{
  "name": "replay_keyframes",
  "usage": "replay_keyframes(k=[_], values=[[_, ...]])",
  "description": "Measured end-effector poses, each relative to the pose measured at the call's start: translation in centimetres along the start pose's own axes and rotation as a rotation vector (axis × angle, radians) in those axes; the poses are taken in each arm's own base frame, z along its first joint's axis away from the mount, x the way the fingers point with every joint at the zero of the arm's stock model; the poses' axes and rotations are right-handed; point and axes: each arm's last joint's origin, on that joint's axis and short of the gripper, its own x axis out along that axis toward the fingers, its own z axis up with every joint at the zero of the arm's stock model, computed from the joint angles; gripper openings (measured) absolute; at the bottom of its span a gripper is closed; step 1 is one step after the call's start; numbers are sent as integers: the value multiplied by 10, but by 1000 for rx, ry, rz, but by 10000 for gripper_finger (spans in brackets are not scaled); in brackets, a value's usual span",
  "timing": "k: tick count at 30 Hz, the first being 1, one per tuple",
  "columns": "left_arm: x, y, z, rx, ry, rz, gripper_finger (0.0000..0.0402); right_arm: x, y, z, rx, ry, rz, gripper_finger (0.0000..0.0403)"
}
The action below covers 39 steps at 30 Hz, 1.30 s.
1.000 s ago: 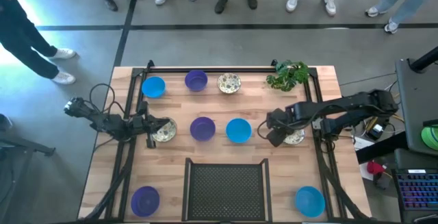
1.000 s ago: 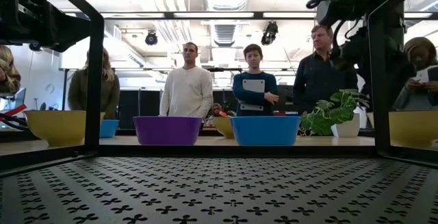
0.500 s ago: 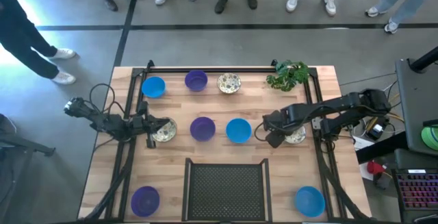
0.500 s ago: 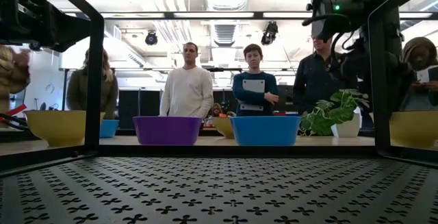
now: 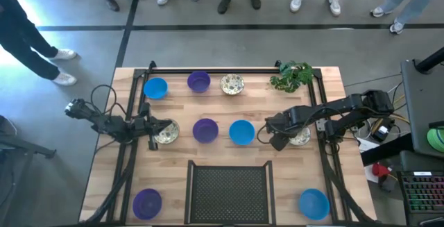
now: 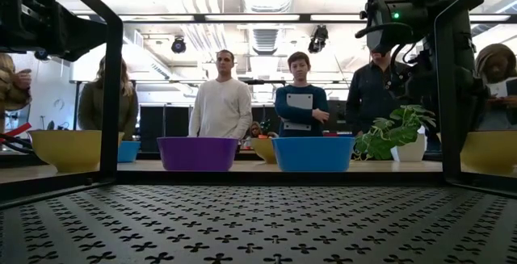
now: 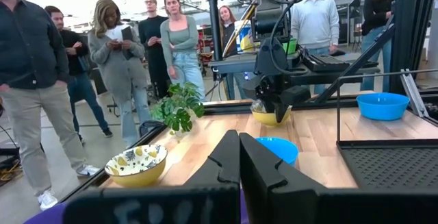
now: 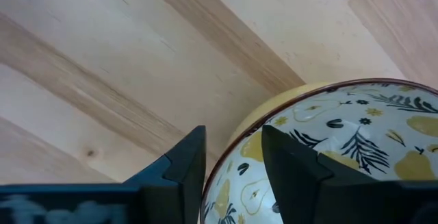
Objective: Pick & Place Mini bowls
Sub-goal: Put the right white patterned bowl on the shelf
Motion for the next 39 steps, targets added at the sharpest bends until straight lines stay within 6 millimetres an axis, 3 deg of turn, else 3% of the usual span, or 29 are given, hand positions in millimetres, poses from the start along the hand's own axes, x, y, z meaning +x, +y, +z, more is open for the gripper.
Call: replay_keyframes(k=[18,27,39], values=[[0,0,0,0,0,0,0,-1,-2,-1,-30,-1,-26,18],[0,0,0,0,0,0,0,-3,-2,-1,-66,-33,-53,15],[0,0,0,0,0,0,0,-27,8,8,-146,-110,-62,11]])
